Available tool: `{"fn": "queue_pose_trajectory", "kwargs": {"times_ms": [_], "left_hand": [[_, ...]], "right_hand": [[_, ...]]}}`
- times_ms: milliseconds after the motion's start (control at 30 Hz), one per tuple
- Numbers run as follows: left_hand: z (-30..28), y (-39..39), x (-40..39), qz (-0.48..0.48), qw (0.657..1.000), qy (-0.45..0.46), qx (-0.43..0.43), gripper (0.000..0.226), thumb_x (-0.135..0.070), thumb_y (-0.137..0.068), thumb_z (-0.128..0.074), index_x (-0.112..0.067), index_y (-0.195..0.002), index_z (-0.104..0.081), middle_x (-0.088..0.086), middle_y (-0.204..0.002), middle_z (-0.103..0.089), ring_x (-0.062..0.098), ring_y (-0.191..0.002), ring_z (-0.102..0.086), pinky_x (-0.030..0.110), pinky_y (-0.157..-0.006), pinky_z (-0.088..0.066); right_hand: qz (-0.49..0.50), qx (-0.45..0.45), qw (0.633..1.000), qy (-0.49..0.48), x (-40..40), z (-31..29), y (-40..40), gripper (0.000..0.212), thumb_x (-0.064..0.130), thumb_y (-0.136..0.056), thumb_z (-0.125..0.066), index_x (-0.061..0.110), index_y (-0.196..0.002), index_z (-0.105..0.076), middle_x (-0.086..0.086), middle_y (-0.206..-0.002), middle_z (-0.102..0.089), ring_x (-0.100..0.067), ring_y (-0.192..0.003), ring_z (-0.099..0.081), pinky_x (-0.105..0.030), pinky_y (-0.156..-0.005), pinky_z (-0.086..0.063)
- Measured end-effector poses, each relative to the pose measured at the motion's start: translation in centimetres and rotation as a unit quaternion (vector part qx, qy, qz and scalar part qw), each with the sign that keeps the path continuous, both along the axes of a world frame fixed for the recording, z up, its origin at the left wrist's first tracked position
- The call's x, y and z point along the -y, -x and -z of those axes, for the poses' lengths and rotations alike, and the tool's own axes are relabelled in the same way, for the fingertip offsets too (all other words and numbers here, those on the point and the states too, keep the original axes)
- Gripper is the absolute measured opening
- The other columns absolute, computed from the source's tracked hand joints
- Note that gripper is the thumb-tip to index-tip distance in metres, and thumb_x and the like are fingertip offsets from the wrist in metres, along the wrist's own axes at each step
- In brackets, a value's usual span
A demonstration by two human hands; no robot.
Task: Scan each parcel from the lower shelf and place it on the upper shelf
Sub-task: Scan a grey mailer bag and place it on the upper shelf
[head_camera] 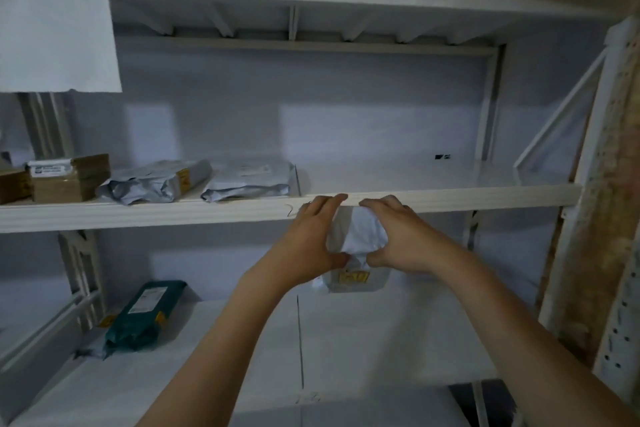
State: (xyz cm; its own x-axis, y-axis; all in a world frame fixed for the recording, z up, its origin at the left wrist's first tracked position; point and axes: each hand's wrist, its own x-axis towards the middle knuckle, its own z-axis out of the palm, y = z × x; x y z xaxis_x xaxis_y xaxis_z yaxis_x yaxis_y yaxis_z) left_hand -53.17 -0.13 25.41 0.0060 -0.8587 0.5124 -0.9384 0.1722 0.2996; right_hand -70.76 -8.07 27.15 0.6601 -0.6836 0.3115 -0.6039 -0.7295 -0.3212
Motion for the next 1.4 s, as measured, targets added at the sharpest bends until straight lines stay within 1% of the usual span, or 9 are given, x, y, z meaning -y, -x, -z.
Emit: {"fn": "queue_pose_trajectory", "kwargs": {"times_ms": [100,400,533,633,800,1000,1100,1300,1400], "left_hand": [[-2.4,2.3,1.7,-0.001,0.999,0.036,0.001,0.101,-0.031,-0.072,-0.083,-0.023,-0.153,-0.024,0.001,-0.149,-0.036,0.024,-0.135,-0.038,0.037,-0.109,-0.040],[-9.0,5.0,4.3,-0.030,0.988,0.152,0.011,0.092,-0.024,-0.072,-0.079,-0.023,-0.151,-0.033,-0.001,-0.146,-0.040,0.019,-0.132,-0.041,0.024,-0.103,-0.035],[-9.2,4.2,7.2,-0.062,0.978,0.197,0.016,0.089,-0.019,-0.070,-0.079,-0.020,-0.149,-0.037,-0.001,-0.147,-0.037,0.019,-0.132,-0.036,0.018,-0.100,-0.028],[-8.1,2.6,9.7,-0.076,0.971,0.224,0.032,0.087,-0.013,-0.072,-0.081,-0.017,-0.148,-0.038,0.003,-0.146,-0.034,0.022,-0.132,-0.033,0.022,-0.100,-0.032],[-6.6,-0.9,13.0,-0.094,0.968,0.222,0.072,0.088,-0.010,-0.072,-0.081,-0.011,-0.149,-0.037,0.009,-0.148,-0.033,0.026,-0.137,-0.029,0.034,-0.105,-0.040],[-5.2,-5.0,15.4,-0.072,0.983,0.166,0.025,0.084,-0.024,-0.078,-0.080,-0.020,-0.149,-0.036,0.002,-0.148,-0.029,0.017,-0.137,-0.026,0.020,-0.103,-0.031],[-4.6,-6.3,16.5,-0.083,0.982,0.168,0.028,0.065,-0.012,-0.088,-0.066,-0.019,-0.148,-0.039,0.002,-0.145,-0.033,0.019,-0.135,-0.029,0.020,-0.102,-0.032],[-4.0,-7.9,17.3,-0.073,0.982,0.168,0.050,0.061,-0.006,-0.088,-0.061,-0.020,-0.145,-0.045,0.002,-0.141,-0.039,0.019,-0.130,-0.032,0.019,-0.101,-0.028],[-3.9,-8.3,17.2,-0.052,0.982,0.178,0.037,0.060,-0.006,-0.087,-0.062,-0.023,-0.143,-0.047,0.001,-0.139,-0.042,0.017,-0.127,-0.033,0.026,-0.099,-0.041]], "right_hand": [[-0.023,0.034,0.999,0.017,2.7,-2.4,2.5,0.104,0.029,-0.071,-0.082,0.027,-0.155,-0.020,0.001,-0.149,-0.031,-0.024,-0.136,-0.035,-0.041,-0.111,-0.037],[-0.095,0.144,0.981,0.089,7.1,-8.5,4.4,0.096,0.029,-0.071,-0.082,0.025,-0.151,-0.030,0.004,-0.147,-0.034,-0.021,-0.134,-0.036,-0.040,-0.111,-0.037],[-0.098,0.181,0.970,0.130,9.1,-9.1,2.7,0.091,0.016,-0.073,-0.079,0.021,-0.150,-0.031,0.003,-0.148,-0.032,-0.022,-0.134,-0.032,-0.032,-0.110,-0.034],[-0.097,0.204,0.963,0.145,10.9,-8.0,0.3,0.089,0.013,-0.073,-0.079,0.016,-0.149,-0.033,-0.002,-0.149,-0.031,-0.023,-0.136,-0.029,-0.031,-0.111,-0.033],[-0.064,0.219,0.958,0.174,14.7,-5.0,-4.0,0.088,0.017,-0.074,-0.081,0.024,-0.147,-0.031,-0.003,-0.151,-0.018,-0.027,-0.139,-0.027,-0.038,-0.105,-0.046],[-0.054,0.220,0.966,0.125,17.5,-3.0,-8.0,0.092,0.024,-0.069,-0.087,0.038,-0.140,-0.030,0.001,-0.143,-0.020,-0.029,-0.110,-0.060,-0.037,-0.091,-0.054],[-0.064,0.228,0.965,0.114,18.7,-1.8,-9.2,0.095,0.024,-0.065,-0.092,0.037,-0.139,-0.032,0.003,-0.142,-0.021,-0.026,-0.111,-0.059,-0.035,-0.091,-0.055],[-0.060,0.245,0.962,0.108,19.8,-0.3,-9.9,0.097,0.030,-0.058,-0.095,0.040,-0.134,-0.036,0.012,-0.139,-0.021,-0.014,-0.108,-0.054,-0.026,-0.090,-0.051],[-0.064,0.246,0.961,0.107,19.9,-0.3,-10.0,0.097,0.030,-0.057,-0.095,0.040,-0.134,-0.037,0.015,-0.138,-0.021,-0.005,-0.108,-0.048,-0.025,-0.093,-0.049]]}}
